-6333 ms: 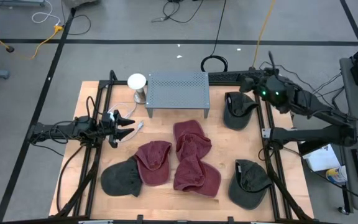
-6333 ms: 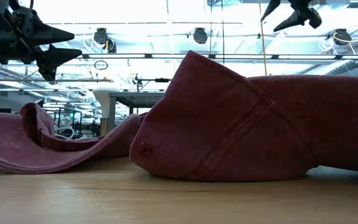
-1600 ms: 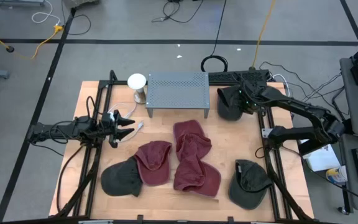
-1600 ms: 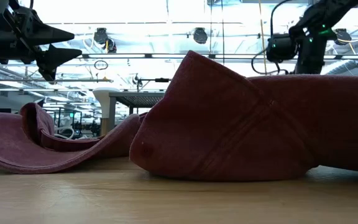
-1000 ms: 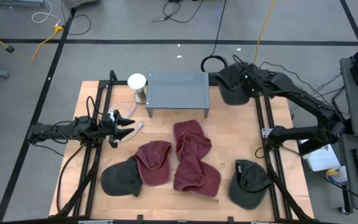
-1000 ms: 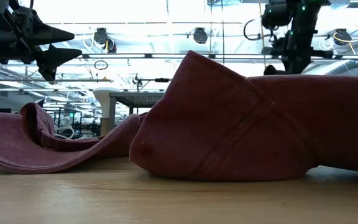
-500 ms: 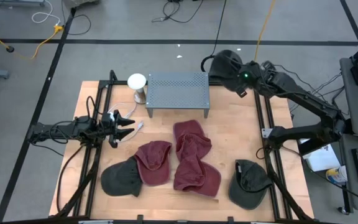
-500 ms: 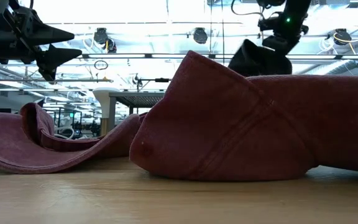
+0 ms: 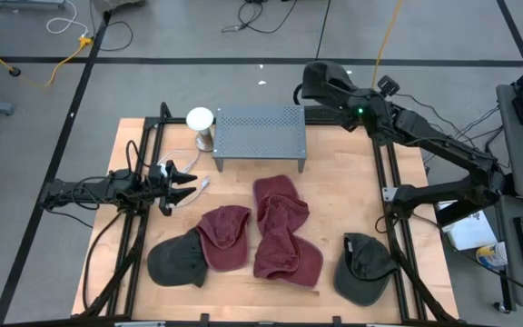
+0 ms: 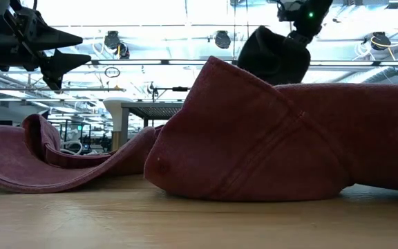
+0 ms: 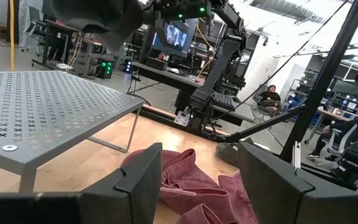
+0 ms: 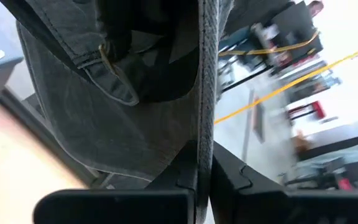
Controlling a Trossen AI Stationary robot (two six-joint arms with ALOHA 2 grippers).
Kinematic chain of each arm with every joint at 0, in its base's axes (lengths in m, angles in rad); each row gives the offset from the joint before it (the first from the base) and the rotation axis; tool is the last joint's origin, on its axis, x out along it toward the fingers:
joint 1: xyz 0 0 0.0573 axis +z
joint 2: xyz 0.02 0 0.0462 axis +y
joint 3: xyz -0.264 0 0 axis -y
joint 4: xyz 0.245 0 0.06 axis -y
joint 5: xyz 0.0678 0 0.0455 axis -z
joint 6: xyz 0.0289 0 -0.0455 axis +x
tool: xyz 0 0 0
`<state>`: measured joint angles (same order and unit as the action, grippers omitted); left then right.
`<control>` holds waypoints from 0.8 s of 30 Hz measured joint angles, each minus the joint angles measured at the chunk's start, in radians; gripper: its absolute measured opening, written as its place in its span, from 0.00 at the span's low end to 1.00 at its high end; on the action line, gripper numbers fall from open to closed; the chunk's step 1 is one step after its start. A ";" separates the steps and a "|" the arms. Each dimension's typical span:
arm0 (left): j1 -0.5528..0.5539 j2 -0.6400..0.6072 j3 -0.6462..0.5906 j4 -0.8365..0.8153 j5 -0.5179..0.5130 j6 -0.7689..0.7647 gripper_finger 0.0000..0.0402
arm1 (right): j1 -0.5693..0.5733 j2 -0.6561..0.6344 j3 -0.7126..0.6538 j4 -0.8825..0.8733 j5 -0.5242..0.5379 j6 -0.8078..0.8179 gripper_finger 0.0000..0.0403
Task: Pick & Place hat
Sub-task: Put the top black cap on the shelf
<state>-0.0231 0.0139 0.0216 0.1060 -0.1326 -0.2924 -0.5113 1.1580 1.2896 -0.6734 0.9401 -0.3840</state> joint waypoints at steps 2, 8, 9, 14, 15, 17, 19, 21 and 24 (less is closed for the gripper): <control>0.000 0.000 0.000 0.000 0.000 0.000 0.53 | 0.027 0.000 0.000 0.041 0.043 -0.038 0.02; 0.000 0.000 0.000 0.000 0.000 0.000 0.53 | 0.143 0.000 0.000 0.149 0.178 -0.137 0.02; 0.000 0.000 0.000 0.000 0.000 0.000 0.53 | 0.164 0.000 0.000 0.165 0.193 -0.150 0.02; 0.000 0.000 0.000 0.000 0.000 0.000 0.53 | 0.277 0.000 0.000 0.211 0.242 -0.160 0.02; 0.000 0.000 0.000 0.000 0.000 0.000 0.53 | 0.298 0.000 0.000 0.217 0.242 -0.160 0.02; 0.000 0.000 0.000 0.000 0.000 0.000 0.53 | 0.339 0.001 0.000 0.236 0.243 -0.156 0.02; 0.000 0.000 0.000 0.000 0.000 0.000 0.53 | 0.375 0.007 0.000 0.264 0.244 -0.160 0.02; 0.000 0.000 0.000 0.000 0.000 0.000 0.53 | 0.403 0.015 0.000 0.280 0.244 -0.172 0.02; 0.000 0.000 0.000 0.000 0.000 0.000 0.53 | 0.442 0.035 0.000 0.315 0.244 -0.195 0.02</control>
<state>-0.0231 0.0139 0.0218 0.1059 -0.1326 -0.2924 -0.0693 1.1928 1.2892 -0.3587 1.1843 -0.5788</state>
